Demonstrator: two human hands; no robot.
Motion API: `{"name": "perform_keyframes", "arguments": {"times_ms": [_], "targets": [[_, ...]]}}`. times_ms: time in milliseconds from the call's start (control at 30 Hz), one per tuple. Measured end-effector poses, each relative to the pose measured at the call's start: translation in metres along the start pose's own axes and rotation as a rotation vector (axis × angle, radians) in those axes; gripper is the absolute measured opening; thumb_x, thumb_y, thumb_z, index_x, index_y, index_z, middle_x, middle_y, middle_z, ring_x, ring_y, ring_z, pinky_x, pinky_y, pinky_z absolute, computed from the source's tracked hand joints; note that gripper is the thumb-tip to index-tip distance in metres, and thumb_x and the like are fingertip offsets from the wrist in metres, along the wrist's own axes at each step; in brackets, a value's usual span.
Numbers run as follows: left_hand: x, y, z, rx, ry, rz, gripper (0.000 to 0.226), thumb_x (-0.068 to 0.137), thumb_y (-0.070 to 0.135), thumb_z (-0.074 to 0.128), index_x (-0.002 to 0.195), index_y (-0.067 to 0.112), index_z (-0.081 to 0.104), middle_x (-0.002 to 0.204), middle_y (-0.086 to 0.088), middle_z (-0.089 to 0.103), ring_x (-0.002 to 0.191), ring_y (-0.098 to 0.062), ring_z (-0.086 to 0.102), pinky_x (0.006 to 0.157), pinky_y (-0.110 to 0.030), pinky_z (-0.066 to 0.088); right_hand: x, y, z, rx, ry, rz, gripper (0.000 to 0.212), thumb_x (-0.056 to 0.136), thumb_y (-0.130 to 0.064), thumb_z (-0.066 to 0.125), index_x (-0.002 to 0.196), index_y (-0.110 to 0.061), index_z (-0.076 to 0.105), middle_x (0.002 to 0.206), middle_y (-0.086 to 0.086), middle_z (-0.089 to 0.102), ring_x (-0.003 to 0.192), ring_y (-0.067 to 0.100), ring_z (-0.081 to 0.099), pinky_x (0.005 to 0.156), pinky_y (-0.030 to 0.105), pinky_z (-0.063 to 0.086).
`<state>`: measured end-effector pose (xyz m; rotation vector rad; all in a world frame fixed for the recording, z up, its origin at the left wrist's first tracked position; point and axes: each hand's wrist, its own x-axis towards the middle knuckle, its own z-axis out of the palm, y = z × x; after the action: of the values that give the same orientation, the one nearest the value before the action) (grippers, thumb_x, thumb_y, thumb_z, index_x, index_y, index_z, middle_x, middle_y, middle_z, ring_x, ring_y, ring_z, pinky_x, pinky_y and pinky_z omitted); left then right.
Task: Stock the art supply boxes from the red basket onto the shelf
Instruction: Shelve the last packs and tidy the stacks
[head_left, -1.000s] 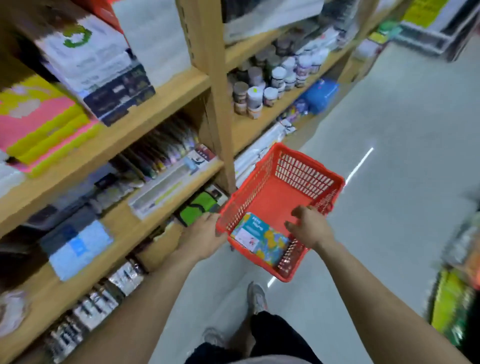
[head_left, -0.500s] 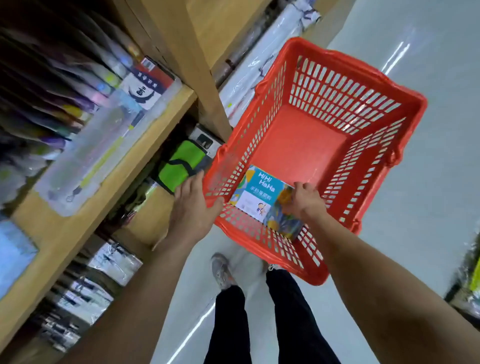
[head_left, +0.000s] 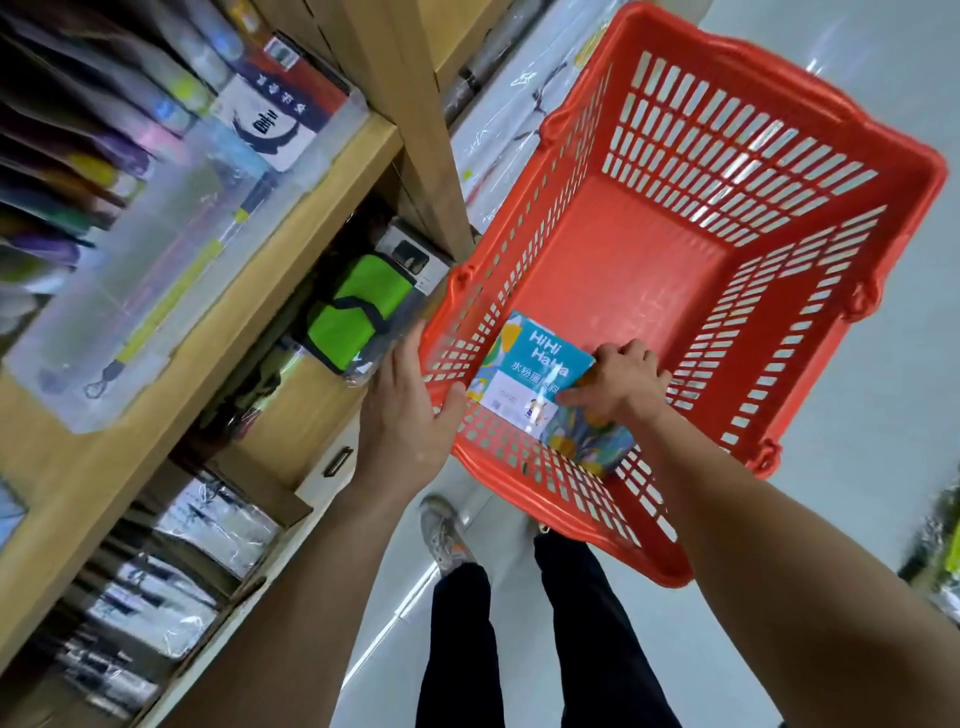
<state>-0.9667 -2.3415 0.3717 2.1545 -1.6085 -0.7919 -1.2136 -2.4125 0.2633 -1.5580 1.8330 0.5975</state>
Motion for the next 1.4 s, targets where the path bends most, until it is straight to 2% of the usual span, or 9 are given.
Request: {"name": "perform_keyframes", "arguments": {"times_ms": [133, 333, 567, 667, 800, 1000, 1167, 1233, 1400], "targets": [[0.0, -0.001, 0.001, -0.007, -0.009, -0.024, 0.073, 0.083, 0.048, 0.054, 0.147, 0.023, 0.03, 0.138, -0.006, 0.05, 0.123, -0.017, 0.045, 0.098, -0.033, 0.036, -0.01, -0.001, -0.01, 0.073, -0.05, -0.156, 0.073, 0.063, -0.069, 0.074, 0.117, -0.024, 0.054, 0.113, 0.007, 0.071, 0.103, 0.03, 0.068, 0.078, 0.037, 0.051], [0.003, 0.008, -0.015, -0.04, -0.161, -0.088, 0.077, 0.089, 0.044, 0.06, 0.152, 0.025, 0.021, 0.144, -0.007, 0.043, 0.128, -0.023, 0.047, 0.103, -0.046, 0.044, -0.068, -0.017, -0.039, 0.03, 0.25, -0.248, 0.049, 0.075, -0.062, 0.067, 0.107, -0.031, 0.047, 0.089, 0.001, 0.074, 0.083, 0.029, 0.073, 0.058, 0.032, 0.043], [-0.019, 0.053, -0.075, -0.048, -0.132, -0.072, 0.07, 0.091, 0.045, 0.061, 0.151, 0.022, 0.033, 0.14, -0.002, 0.047, 0.125, -0.019, 0.049, 0.1, -0.037, 0.045, -0.174, 0.009, -0.128, 0.34, 0.447, -0.221, 0.049, 0.072, -0.064, 0.071, 0.1, -0.032, 0.046, 0.087, 0.001, 0.075, 0.083, 0.033, 0.071, 0.058, 0.037, 0.051], [-0.05, 0.086, -0.116, -0.121, -0.107, -0.069, 0.07, 0.087, 0.055, 0.055, 0.147, 0.024, 0.04, 0.137, 0.003, 0.05, 0.124, -0.016, 0.049, 0.1, -0.044, 0.047, -0.226, 0.01, -0.174, 0.546, 0.443, -0.291, 0.05, 0.066, -0.062, 0.077, 0.098, -0.032, 0.053, 0.086, -0.009, 0.075, 0.082, 0.023, 0.072, 0.064, 0.04, 0.055], [-0.109, 0.126, -0.166, -0.202, -0.059, -0.062, 0.075, 0.083, 0.067, 0.051, 0.147, 0.029, 0.038, 0.144, 0.01, 0.046, 0.132, -0.009, 0.042, 0.107, -0.036, 0.04, -0.291, -0.017, -0.228, 0.724, 0.348, -0.533, 0.046, 0.06, -0.055, 0.083, 0.093, -0.03, 0.063, 0.083, -0.017, 0.074, 0.073, 0.003, 0.07, 0.067, 0.041, 0.057], [-0.198, 0.138, -0.247, -0.62, 0.231, -0.126, 0.059, 0.082, 0.069, 0.061, 0.135, 0.052, 0.04, 0.135, 0.025, 0.059, 0.123, -0.005, 0.058, 0.099, -0.042, 0.05, -0.383, -0.11, -0.272, 0.789, 0.131, -0.956, 0.043, 0.058, -0.043, 0.086, 0.096, -0.039, 0.068, 0.09, -0.018, 0.077, 0.077, -0.001, 0.072, 0.065, 0.019, 0.055], [-0.27, 0.121, -0.311, -0.766, 0.624, -0.112, 0.045, 0.088, 0.047, 0.066, 0.131, 0.044, 0.051, 0.128, 0.017, 0.066, 0.118, -0.007, 0.063, 0.094, -0.039, 0.054, -0.458, -0.195, -0.261, 0.748, -0.028, -1.148, 0.044, 0.062, -0.042, 0.088, 0.099, -0.027, 0.07, 0.094, -0.017, 0.077, 0.084, 0.002, 0.072, 0.069, 0.023, 0.058], [-0.298, 0.104, -0.327, -0.785, 0.782, -0.133, 0.043, 0.089, 0.044, 0.064, 0.13, 0.039, 0.053, 0.124, 0.017, 0.069, 0.114, -0.007, 0.065, 0.092, -0.04, 0.055, -0.489, -0.227, -0.243, 0.73, -0.073, -1.205, 0.039, 0.067, -0.038, 0.088, 0.098, -0.026, 0.068, 0.092, -0.026, 0.074, 0.08, -0.005, 0.069, 0.064, 0.014, 0.053], [-0.348, 0.058, -0.37, -0.813, 1.005, -0.194, 0.038, 0.094, 0.032, 0.055, 0.119, 0.061, 0.053, 0.116, 0.029, 0.068, 0.102, 0.007, 0.066, 0.074, -0.009, 0.051, -0.555, -0.3, -0.192, 0.677, -0.215, -1.241, 0.033, 0.077, -0.041, 0.081, 0.104, -0.035, 0.063, 0.094, -0.025, 0.074, 0.084, -0.011, 0.068, 0.066, 0.013, 0.052]]}}
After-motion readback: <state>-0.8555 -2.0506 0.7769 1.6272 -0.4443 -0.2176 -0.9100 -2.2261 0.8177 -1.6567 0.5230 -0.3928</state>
